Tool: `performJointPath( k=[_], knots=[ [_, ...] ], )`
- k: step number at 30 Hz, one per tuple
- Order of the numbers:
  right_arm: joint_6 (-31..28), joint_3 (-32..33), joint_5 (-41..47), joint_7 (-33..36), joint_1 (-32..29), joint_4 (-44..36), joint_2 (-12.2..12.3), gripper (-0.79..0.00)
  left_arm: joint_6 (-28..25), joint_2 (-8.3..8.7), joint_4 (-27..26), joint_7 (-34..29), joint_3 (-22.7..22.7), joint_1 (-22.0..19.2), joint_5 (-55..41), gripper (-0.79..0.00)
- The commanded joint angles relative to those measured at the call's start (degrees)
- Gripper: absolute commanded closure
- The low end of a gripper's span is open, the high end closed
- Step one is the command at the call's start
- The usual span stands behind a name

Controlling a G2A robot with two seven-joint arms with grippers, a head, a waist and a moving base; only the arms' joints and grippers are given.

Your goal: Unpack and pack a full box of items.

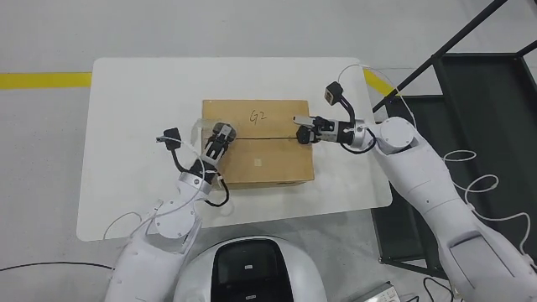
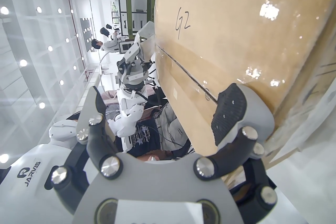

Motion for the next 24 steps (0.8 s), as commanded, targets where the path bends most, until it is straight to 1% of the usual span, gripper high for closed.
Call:
performJointPath(
  k=[1,5,9,16,19,21,24],
  knots=[
    [0.1,-0.2,0.0,0.2,0.3,0.3,-0.2,-0.785,0.8,-0.05,0.0,0.1,0.2,-0.2,1.3,0.000],
    [0.1,-0.6,0.2,0.6,1.1,1.1,-0.5,-0.785,2.4,-0.08,-0.8,0.0,0.1,-0.2,2.6,0.000],
    [0.4,-1.0,0.1,1.2,1.8,1.8,-0.9,-0.785,5.4,0.14,-3.2,-1.7,-1.1,0.1,3.9,0.000],
    [0.6,-1.3,0.1,1.4,2.4,2.5,-1.3,-0.785,14.4,1.03,-8.7,-6.8,-2.3,0.1,15.6,0.000],
    [0.7,-1.3,0.0,1.5,2.3,2.7,-1.5,-0.785,15.1,1.33,-9.8,-8.1,-2.2,-0.2,21.1,0.000],
    [0.9,-1.3,-0.1,1.5,2.3,2.7,-1.5,-0.785,14.5,1.53,-10.1,-9.0,-1.6,-0.5,25.3,0.000],
    [1.1,-1.3,-0.1,1.7,2.3,2.8,-1.7,-0.785,14.2,1.60,-10.0,-9.2,-1.4,-0.5,26.6,0.000]
  ],
)
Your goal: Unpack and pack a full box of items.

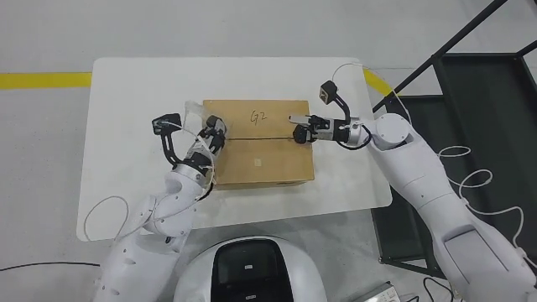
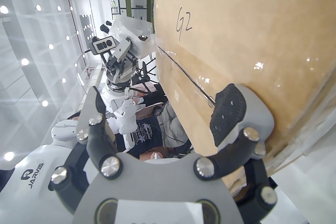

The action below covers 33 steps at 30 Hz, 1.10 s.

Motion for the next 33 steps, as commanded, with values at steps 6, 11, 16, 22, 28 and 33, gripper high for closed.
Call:
performJointPath(
  k=[6,11,16,22,28,33],
  knots=[
    [0.1,0.1,-0.1,0.1,0.0,-0.1,-0.3,-0.785,0.0,-0.01,0.0,0.0,0.0,0.0,-0.7,0.000],
    [-0.6,0.3,0.4,0.4,0.2,-0.1,-0.5,-0.785,0.0,-0.01,0.0,0.0,0.0,0.0,-0.7,0.000],
    [-0.6,0.3,0.4,0.4,0.2,-0.1,-0.5,-0.785,0.0,-0.01,0.0,0.0,0.0,0.0,-0.7,0.000],
    [-0.6,0.3,0.4,0.4,0.2,-0.1,-0.5,-0.785,0.0,-0.01,0.0,0.0,0.0,0.0,-0.7,0.000],
    [-0.6,0.3,0.4,0.4,0.2,-0.1,-0.5,-0.785,0.0,-0.01,0.0,0.0,0.0,0.0,-0.7,0.000],
    [-0.6,0.3,0.4,0.4,0.2,-0.1,-0.5,-0.785,0.0,-0.01,0.0,0.0,0.0,0.0,-0.7,0.000]
  ],
)
